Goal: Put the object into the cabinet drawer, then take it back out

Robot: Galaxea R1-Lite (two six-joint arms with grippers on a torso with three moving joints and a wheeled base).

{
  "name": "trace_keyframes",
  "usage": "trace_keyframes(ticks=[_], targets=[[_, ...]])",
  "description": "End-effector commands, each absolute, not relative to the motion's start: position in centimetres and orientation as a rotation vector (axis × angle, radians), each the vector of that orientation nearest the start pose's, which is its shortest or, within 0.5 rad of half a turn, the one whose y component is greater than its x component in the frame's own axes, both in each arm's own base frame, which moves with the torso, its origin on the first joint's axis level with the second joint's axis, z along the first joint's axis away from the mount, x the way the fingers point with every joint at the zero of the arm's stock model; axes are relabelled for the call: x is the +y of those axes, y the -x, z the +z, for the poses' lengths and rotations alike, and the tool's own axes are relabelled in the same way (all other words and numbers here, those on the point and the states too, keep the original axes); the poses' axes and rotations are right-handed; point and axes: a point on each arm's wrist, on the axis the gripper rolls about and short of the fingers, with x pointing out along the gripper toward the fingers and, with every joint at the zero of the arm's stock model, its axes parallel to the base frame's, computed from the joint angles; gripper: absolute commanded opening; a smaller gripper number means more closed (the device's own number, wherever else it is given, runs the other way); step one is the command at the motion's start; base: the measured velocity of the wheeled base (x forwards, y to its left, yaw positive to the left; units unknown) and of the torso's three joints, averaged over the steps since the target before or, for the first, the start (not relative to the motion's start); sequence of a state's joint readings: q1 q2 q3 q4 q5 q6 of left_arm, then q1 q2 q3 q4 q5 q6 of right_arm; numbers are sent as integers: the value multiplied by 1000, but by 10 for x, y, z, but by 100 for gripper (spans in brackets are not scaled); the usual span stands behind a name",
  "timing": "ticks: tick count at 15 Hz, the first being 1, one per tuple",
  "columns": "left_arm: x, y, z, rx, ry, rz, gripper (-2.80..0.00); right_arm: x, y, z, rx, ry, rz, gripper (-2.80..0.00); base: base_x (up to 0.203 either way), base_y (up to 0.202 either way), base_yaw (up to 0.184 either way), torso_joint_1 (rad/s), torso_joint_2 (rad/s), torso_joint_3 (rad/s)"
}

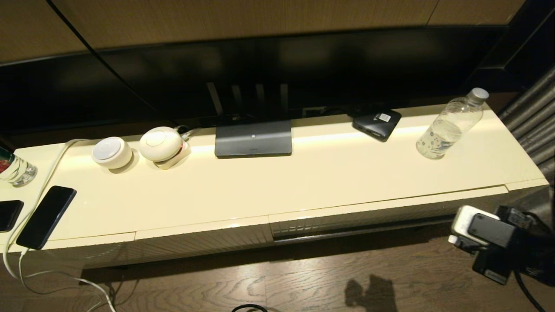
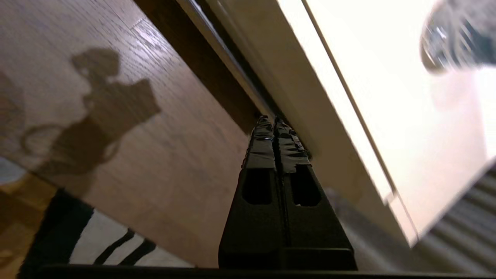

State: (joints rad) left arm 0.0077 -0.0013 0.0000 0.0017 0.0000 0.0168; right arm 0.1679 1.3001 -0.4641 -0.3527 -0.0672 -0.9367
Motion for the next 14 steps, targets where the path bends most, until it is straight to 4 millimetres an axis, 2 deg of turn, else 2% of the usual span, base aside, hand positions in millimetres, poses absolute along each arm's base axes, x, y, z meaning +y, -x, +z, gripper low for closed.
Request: trace_keyframes(ticks=[1,3,5,7,10,14], targets=[[0,23,74,5,-17,8,-280,13,-114,185,286,914,201,-280,0,0,0,0,0,0],[0,23,74,5,-17,8,-280,6,-69,185,249,792,129,-280,0,0,0,0,0,0],[0,23,74,5,-17,8,-280,0,-28,177,233,635,51,-280,0,0,0,0,0,0],[0,23,74,5,-17,8,-280,-3,1,165,223,418,-38,-280,0,0,0,0,0,0],[0,23,74,5,-17,8,-280,-3,23,146,213,190,-111,-280,0,0,0,0,0,0],[0,23,74,5,-17,8,-280,-3,45,116,141,135,-111,-280,0,0,0,0,0,0]])
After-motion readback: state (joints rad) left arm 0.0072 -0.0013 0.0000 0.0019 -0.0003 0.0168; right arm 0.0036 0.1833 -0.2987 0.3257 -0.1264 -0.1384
